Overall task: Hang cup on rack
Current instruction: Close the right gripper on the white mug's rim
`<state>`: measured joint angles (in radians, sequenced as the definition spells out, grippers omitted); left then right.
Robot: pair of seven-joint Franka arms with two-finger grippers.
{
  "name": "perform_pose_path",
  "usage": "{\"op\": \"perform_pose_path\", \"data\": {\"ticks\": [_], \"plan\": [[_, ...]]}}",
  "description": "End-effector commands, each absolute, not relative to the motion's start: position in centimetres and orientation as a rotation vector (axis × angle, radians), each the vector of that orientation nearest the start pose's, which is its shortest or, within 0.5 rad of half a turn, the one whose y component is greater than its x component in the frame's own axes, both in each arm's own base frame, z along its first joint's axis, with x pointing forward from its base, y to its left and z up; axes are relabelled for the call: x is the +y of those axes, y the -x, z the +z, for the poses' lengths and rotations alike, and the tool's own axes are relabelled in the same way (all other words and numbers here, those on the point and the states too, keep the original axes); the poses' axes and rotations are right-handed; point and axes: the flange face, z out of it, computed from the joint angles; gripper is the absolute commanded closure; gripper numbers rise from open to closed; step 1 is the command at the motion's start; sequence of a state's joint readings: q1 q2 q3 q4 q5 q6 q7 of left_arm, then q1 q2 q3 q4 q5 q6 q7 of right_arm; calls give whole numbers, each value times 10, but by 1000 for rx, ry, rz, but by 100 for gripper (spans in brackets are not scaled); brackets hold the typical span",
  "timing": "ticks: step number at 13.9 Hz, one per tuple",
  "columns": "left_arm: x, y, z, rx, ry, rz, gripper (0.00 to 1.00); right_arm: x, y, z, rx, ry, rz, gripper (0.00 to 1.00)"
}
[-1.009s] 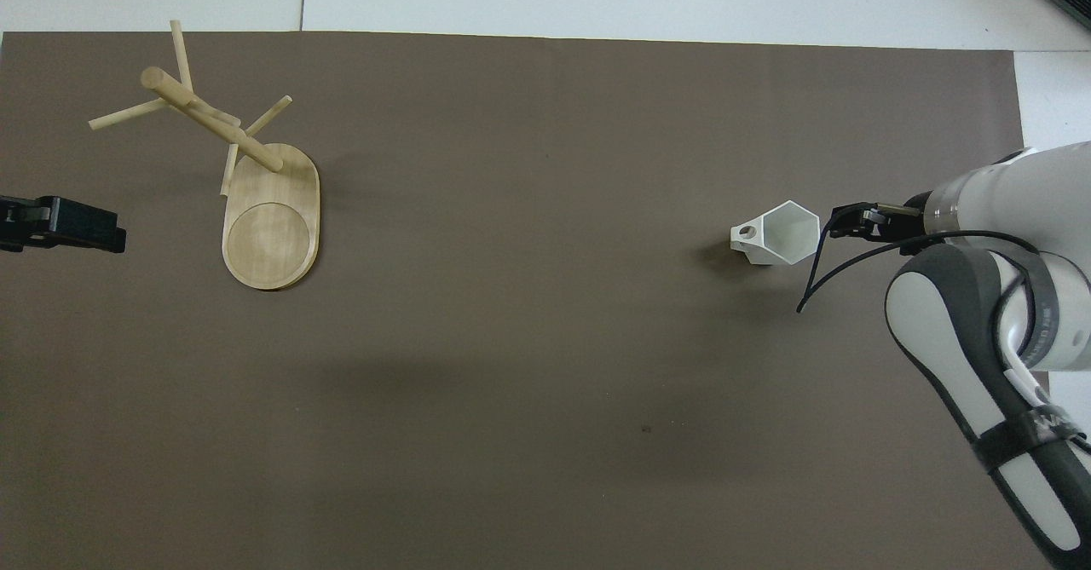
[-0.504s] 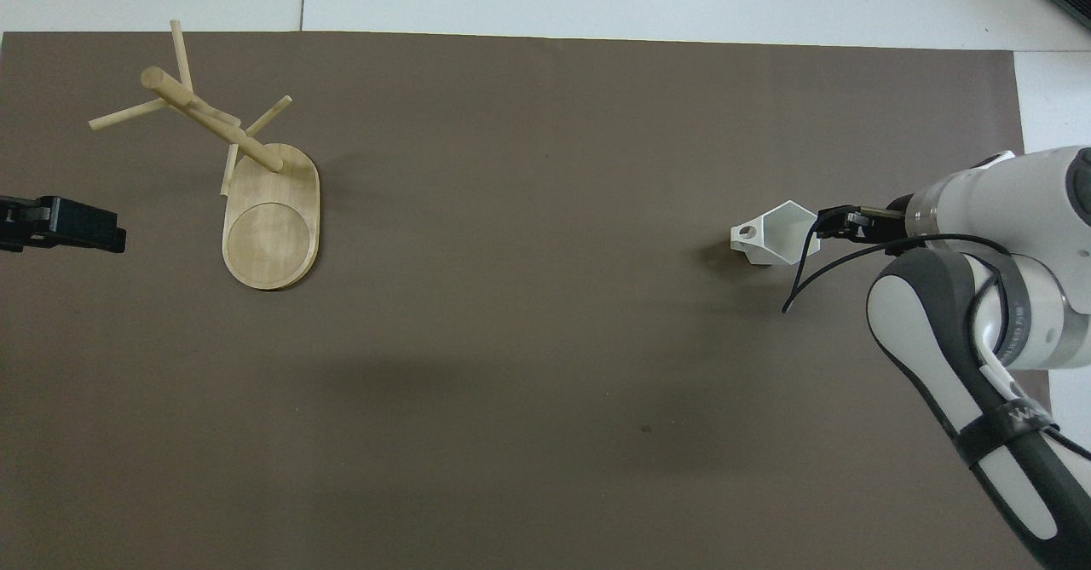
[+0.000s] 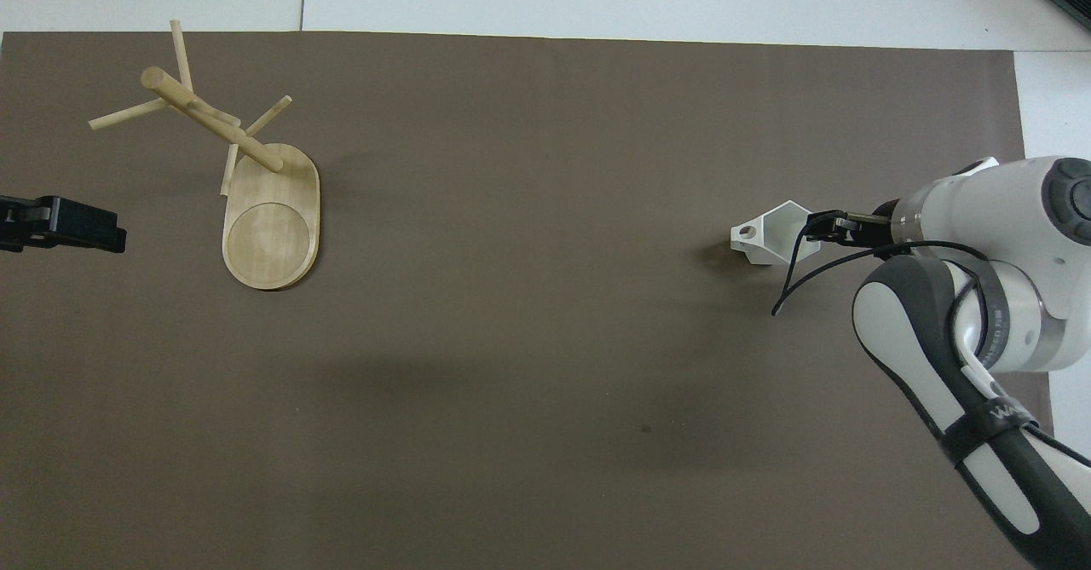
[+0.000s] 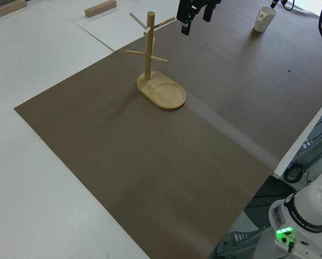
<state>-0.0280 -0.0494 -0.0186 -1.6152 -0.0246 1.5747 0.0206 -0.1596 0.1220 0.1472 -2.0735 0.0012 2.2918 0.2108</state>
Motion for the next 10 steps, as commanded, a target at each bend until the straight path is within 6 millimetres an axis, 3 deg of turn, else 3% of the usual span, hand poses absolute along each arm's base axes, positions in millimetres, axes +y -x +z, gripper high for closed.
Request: {"op": "perform_pose_path", "data": {"ticks": [1, 10], "plan": [[-24, -531, 632, 104, 3163, -5, 0, -4, -577, 367, 359, 3097, -175, 0], [-24, -531, 632, 104, 3163, -5, 0, -3, -575, 355, 362, 3097, -147, 0]]}}
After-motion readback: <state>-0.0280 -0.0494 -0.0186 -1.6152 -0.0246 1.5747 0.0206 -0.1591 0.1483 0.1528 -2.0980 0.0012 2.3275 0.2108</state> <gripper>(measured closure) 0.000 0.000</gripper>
